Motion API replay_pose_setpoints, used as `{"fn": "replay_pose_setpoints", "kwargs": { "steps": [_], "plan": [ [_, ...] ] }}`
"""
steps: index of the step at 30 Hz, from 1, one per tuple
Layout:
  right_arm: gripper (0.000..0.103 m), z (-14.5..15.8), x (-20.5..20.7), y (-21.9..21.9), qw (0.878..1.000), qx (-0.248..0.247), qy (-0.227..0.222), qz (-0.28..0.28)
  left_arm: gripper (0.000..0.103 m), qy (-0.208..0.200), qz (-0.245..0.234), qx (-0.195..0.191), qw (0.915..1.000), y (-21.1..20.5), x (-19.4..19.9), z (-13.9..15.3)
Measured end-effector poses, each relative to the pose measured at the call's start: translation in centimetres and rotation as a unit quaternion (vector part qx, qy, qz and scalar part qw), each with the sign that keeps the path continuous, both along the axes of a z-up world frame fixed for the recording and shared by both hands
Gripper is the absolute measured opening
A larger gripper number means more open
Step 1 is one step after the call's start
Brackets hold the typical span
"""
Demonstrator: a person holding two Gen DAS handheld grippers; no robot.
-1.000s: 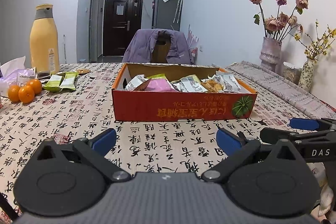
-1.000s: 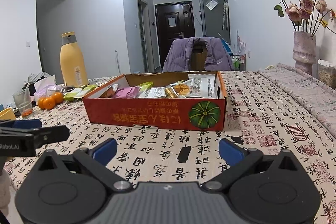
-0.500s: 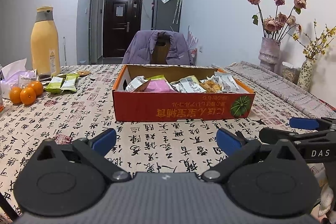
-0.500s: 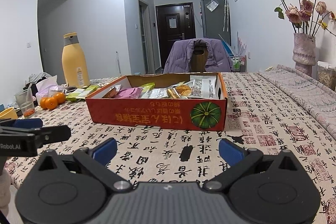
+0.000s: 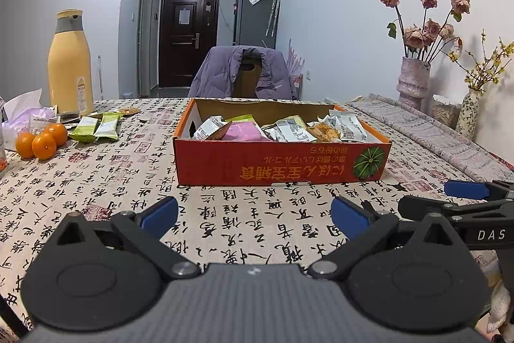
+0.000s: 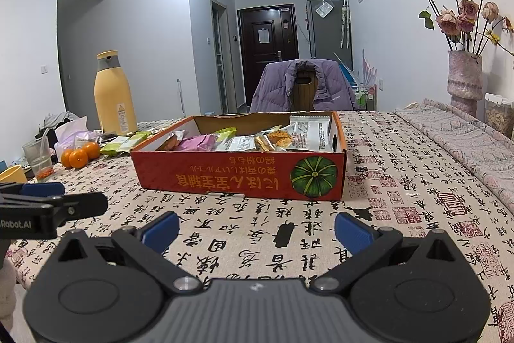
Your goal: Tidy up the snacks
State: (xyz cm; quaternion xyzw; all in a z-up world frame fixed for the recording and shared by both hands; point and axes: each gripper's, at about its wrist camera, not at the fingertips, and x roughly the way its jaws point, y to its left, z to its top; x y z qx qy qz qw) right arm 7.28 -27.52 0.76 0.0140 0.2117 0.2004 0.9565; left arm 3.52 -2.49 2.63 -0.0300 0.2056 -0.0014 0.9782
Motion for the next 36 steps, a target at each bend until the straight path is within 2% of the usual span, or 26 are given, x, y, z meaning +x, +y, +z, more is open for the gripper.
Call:
{"fn": "replay_pose_setpoints", "kwargs": {
  "steps": [29, 36],
  "plan": [
    [0.103, -0.01, -0.1, 0.05, 1.0, -0.001, -0.001, 0.001, 0.103, 0.008, -0.003, -0.001, 1.0, 0.09, -0.27, -0.09],
    [0.103, 0.12, -0.19, 0.25, 1.0, -0.002, 0.0, 0.001, 0.103, 0.005, 0.001, 0.008, 1.0, -0.27, -0.47, -0.2]
  ]
}}
